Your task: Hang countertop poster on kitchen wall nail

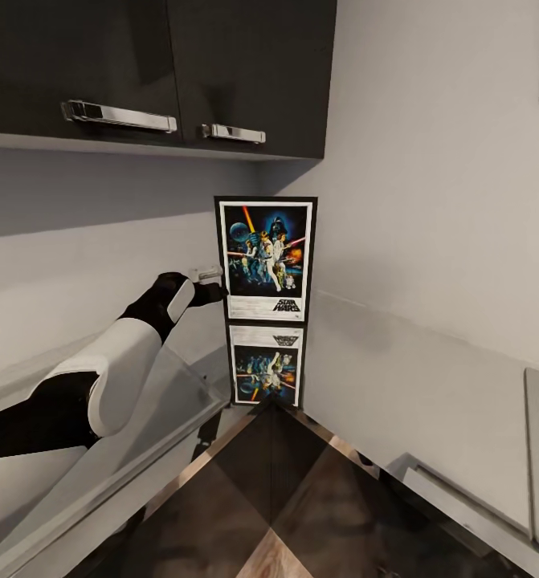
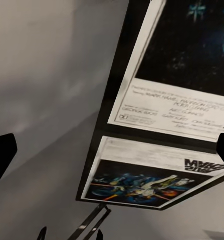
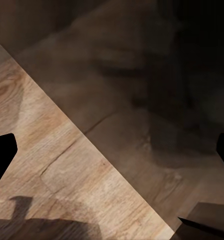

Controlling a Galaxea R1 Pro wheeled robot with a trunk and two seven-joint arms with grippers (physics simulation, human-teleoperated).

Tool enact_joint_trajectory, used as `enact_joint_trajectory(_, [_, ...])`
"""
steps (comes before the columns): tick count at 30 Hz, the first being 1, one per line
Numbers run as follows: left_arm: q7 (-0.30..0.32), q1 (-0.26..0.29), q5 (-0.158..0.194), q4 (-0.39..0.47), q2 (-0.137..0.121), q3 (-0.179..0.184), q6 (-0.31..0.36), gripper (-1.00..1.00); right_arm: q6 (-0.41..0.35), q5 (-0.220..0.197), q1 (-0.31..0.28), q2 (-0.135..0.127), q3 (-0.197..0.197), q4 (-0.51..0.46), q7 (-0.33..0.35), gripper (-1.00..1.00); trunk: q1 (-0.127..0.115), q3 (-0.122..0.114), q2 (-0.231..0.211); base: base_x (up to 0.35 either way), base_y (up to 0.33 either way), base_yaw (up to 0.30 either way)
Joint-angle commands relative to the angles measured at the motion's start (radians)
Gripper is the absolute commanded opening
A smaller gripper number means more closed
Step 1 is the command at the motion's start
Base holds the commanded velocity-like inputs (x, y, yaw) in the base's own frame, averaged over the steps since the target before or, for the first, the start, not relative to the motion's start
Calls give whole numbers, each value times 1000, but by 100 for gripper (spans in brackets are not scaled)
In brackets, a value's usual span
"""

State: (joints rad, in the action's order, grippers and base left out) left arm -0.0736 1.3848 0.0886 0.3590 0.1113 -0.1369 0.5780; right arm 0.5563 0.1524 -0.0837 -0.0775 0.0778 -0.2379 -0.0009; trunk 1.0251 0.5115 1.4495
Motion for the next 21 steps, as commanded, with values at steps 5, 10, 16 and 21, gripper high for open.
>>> enact_joint_trajectory(5, [-8,0,10,4,1,-1,5,100,4,10,-1,1,8,1,1,100,0,1,1,0,0,0])
enact_joint_trajectory(10, [-7,0,11,21,1,7,10,100,3,12,-1,6,7,2,2,100,0,1,1,0,0,0])
enact_joint_trajectory(16, [-6,15,15,51,2,8,14,100,4,11,-1,11,-61,2,1,100,0,1,1,0,0,0])
enact_joint_trajectory(21, [-6,55,21,49,1,8,16,100,5,10,-1,11,-95,2,1,100,0,6,1,0,0,0])
